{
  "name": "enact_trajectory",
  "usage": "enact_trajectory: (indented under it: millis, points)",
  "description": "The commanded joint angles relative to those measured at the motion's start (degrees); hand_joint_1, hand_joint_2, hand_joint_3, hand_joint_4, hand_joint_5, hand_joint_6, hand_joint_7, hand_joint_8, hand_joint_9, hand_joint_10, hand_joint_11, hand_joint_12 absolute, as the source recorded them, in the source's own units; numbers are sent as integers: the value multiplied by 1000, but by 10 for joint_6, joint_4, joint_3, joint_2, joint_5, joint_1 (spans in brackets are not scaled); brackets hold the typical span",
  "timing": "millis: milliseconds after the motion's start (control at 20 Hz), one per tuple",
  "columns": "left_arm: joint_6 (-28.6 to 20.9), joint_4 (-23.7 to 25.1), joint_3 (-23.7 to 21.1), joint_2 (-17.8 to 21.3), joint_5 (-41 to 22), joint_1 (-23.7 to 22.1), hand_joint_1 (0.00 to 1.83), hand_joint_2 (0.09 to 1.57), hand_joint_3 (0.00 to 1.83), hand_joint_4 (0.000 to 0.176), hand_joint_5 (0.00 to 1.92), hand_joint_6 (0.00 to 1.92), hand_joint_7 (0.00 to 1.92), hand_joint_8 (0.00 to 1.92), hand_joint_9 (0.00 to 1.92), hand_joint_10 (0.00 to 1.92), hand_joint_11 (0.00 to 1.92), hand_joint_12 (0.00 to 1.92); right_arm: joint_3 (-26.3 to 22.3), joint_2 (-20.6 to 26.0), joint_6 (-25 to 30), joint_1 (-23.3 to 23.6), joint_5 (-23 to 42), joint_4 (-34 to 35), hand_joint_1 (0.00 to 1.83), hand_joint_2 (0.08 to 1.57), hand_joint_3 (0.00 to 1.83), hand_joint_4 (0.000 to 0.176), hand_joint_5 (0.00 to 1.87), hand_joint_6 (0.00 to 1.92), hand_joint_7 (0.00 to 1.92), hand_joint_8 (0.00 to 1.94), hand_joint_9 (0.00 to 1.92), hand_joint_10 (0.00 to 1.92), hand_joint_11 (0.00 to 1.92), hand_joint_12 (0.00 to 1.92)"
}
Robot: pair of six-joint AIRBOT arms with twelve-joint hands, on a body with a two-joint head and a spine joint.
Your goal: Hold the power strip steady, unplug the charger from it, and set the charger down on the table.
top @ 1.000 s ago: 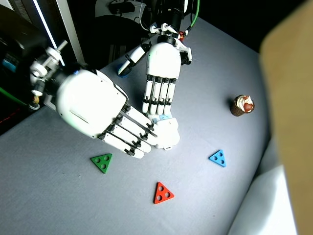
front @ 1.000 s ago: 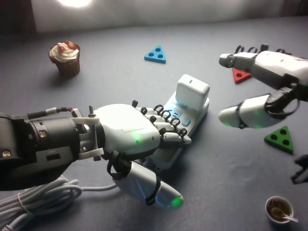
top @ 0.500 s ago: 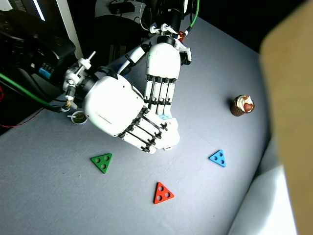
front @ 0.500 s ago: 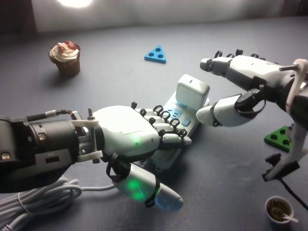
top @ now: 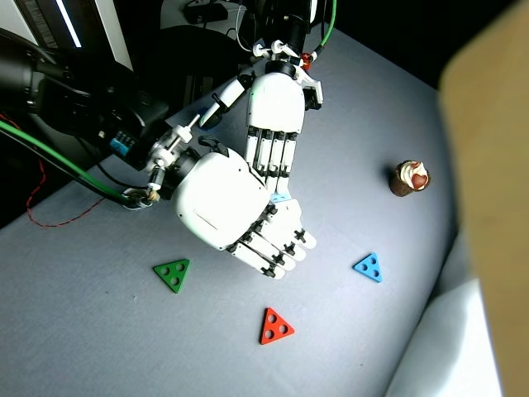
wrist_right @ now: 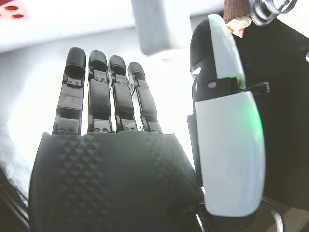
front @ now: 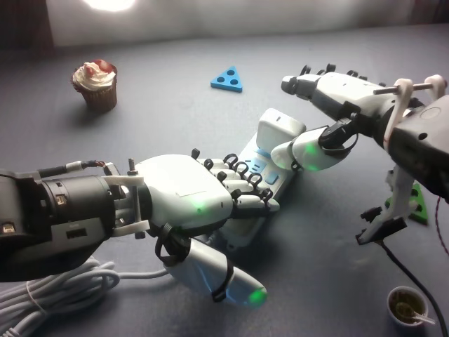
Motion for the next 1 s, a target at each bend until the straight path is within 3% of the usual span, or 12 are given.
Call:
enact_trajectory:
  millis: [0, 450, 700, 950]
  points:
    - [-3, -3, 1, -2, -33, 2, 0, 998, 3, 0, 180, 7, 182, 9, 160, 10, 136, 46, 6, 2, 4, 0, 23, -31, 981, 1083, 7, 0, 192, 5, 189, 0, 190, 0, 43, 472]
    - [-3, -3, 3, 0, -34, 2, 0, 1006, 1, 0, 158, 4, 164, 6, 147, 7, 133, 41, 67, -52, 9, 7, 23, -40, 960, 1094, 1, 0, 274, 2, 266, 5, 259, 6, 57, 584]
    - [-3, -3, 2, 0, -34, 3, 0, 1007, 1, 0, 152, 1, 152, 0, 133, 0, 117, 34, 73, -54, 11, 9, 23, -42, 939, 1098, 1, 0, 276, 5, 277, 6, 276, 7, 77, 598]
    - [-6, -3, 3, 0, -35, 7, 0, 1007, 0, 0, 157, 2, 169, 5, 156, 7, 135, 41, 73, -50, 13, 10, 23, -51, 963, 1100, 0, 0, 424, 7, 450, 9, 428, 10, 193, 620]
